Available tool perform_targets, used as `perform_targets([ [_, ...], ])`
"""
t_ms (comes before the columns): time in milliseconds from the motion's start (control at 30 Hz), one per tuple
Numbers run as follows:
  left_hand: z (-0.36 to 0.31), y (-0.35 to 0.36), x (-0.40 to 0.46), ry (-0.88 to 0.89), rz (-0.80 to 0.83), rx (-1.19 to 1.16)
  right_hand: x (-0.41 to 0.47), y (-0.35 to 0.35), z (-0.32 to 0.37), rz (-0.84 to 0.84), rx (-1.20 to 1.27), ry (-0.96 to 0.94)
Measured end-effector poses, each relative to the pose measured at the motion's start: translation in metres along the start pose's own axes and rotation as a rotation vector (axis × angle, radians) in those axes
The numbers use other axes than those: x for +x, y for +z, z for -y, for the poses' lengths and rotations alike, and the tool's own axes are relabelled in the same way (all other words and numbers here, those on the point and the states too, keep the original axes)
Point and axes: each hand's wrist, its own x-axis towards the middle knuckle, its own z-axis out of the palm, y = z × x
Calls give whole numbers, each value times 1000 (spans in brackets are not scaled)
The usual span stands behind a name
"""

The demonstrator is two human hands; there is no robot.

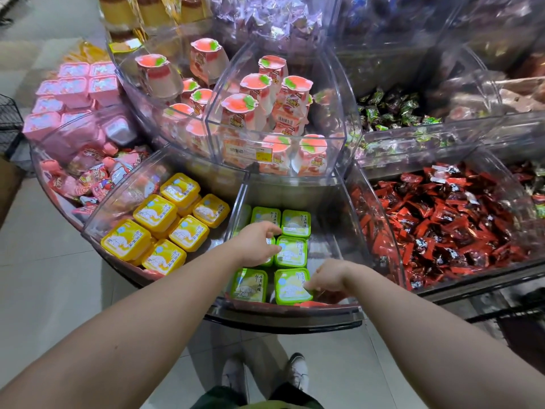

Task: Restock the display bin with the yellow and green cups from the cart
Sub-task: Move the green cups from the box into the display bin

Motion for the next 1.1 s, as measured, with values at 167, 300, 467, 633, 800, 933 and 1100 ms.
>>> perform_targets([
  [167,3,3,-4,29,6,77,9,17,2,-35,-424,-12],
  [300,5,6,-4,44,27,140,5,19,7,9,-465,-33],
  [467,7,10,-2,94,51,260,4,26,9,-78,-457,-76],
  [633,11,18,5,122,14,348,-15,26,8,-301,-304,-162],
  [800,-21,22,7,174,-125,332,-46,20,0,-519,-66,-284],
  [933,-81,23,3,347,-404,211,-91,-9,-8,-758,48,-470],
  [1100,-176,59,-5,595,-584,189,-145,-69,-61,-1098,157,-557],
])
